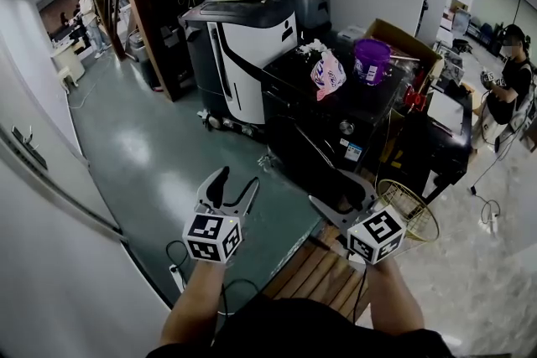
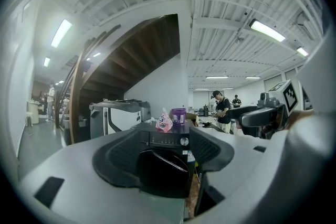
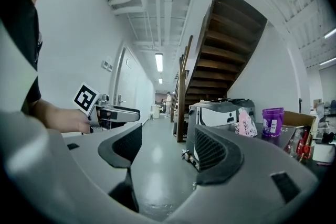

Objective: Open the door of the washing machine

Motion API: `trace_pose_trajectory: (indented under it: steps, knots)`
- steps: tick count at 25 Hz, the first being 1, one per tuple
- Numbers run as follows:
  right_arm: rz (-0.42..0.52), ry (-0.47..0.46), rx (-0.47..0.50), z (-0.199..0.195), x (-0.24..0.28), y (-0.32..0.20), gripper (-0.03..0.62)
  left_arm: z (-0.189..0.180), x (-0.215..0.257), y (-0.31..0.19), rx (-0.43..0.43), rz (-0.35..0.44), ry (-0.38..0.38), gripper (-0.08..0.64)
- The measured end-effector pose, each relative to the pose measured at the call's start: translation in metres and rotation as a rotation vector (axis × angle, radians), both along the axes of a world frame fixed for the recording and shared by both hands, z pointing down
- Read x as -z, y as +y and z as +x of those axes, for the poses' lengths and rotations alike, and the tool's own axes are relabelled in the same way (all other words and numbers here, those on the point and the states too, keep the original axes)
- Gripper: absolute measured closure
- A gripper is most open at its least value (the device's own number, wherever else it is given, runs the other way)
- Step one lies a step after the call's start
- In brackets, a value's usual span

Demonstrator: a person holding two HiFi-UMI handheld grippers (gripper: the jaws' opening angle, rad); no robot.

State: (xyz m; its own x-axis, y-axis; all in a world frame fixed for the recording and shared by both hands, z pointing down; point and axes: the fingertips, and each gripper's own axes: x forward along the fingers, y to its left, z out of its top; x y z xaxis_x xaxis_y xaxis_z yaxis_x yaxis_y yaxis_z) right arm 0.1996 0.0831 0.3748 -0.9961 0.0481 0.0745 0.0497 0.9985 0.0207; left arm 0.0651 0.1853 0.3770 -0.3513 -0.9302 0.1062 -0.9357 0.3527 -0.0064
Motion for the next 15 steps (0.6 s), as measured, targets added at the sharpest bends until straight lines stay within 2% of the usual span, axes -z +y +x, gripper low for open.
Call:
trace_pose_trajectory:
  steps: [2, 4, 8, 10, 15]
  knots:
    - [-0.007, 0.004, 0.008, 0.002, -0.001, 0.002, 0.249, 0.004, -0.003, -0.003, -0.015, -0.012, 0.012, 0.245]
    - [-0.014, 0.005, 0.016, 0.005, -0.002, 0.002, 0.229, 0.009, -0.006, -0.007, -0.036, -0.021, 0.022, 0.188]
    - [-0.043, 0.008, 0.035, 0.013, -0.007, 0.001, 0.155, 0.027, -0.001, -0.017, -0.096, 0.025, 0.013, 0.102]
    - [-0.064, 0.015, 0.037, 0.018, -0.009, 0.000, 0.111, 0.036, 0.001, -0.025, -0.125, 0.041, 0.013, 0.078]
    - [-0.084, 0.026, 0.031, 0.038, -0.013, -0.007, 0.035, 0.056, -0.013, -0.043, -0.156, 0.004, 0.040, 0.052]
